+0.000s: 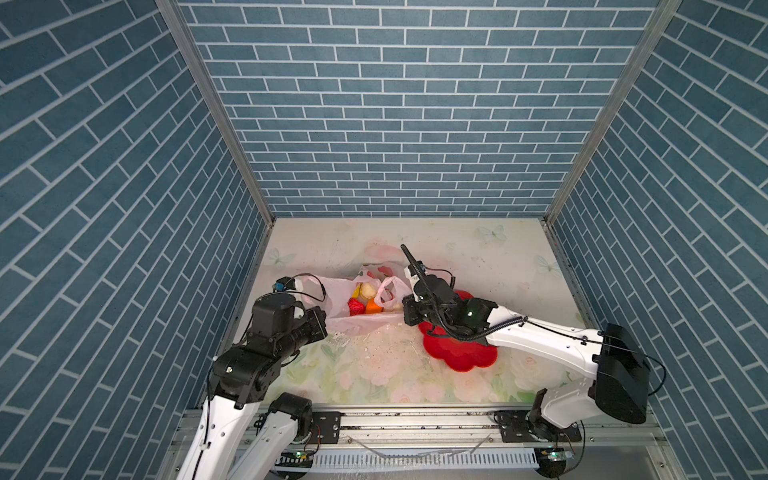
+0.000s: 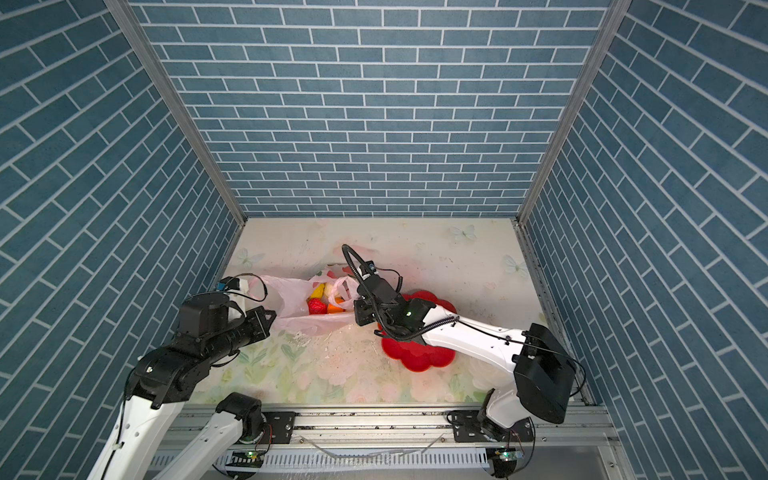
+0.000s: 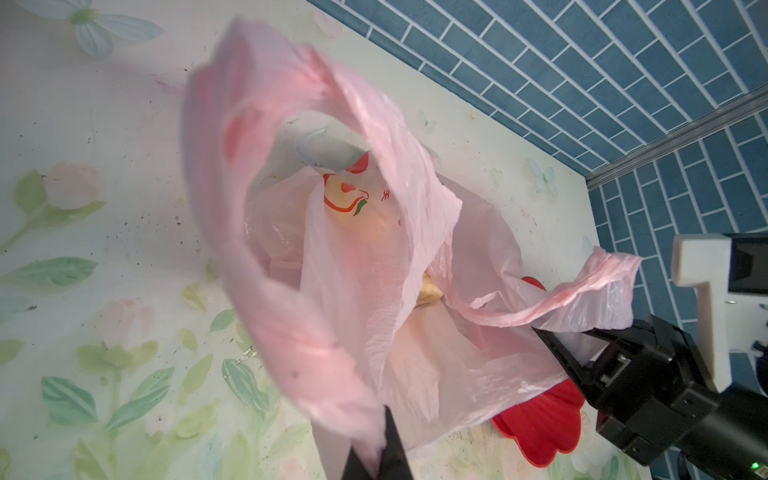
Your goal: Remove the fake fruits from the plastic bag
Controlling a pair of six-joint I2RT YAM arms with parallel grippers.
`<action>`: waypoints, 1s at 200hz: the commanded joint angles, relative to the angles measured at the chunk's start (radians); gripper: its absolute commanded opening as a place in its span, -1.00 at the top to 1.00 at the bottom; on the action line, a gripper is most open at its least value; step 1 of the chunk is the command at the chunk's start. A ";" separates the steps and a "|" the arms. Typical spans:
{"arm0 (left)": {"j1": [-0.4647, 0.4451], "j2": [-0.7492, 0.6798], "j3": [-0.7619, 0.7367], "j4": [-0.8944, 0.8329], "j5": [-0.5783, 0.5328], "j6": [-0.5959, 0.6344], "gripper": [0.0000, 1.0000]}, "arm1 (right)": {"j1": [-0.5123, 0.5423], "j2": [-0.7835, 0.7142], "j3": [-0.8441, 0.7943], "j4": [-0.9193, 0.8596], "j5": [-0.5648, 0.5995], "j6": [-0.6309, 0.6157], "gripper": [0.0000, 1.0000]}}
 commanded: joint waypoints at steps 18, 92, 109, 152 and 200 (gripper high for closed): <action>-0.003 0.082 -0.095 0.123 -0.012 0.003 1.00 | -0.072 0.072 0.047 -0.047 0.027 0.064 0.71; -0.002 0.258 -0.146 0.124 -0.144 -0.101 1.00 | -0.151 0.174 0.136 -0.156 -0.051 0.075 0.52; -0.002 0.277 -0.160 0.123 -0.176 -0.136 0.88 | -0.154 0.189 0.150 -0.165 -0.067 0.075 0.52; -0.002 0.290 -0.166 0.153 -0.153 -0.181 0.44 | -0.156 0.217 0.179 -0.162 -0.096 0.067 0.72; -0.001 0.273 -0.151 0.155 -0.121 -0.180 0.07 | -0.156 0.249 0.209 -0.142 -0.134 0.052 0.82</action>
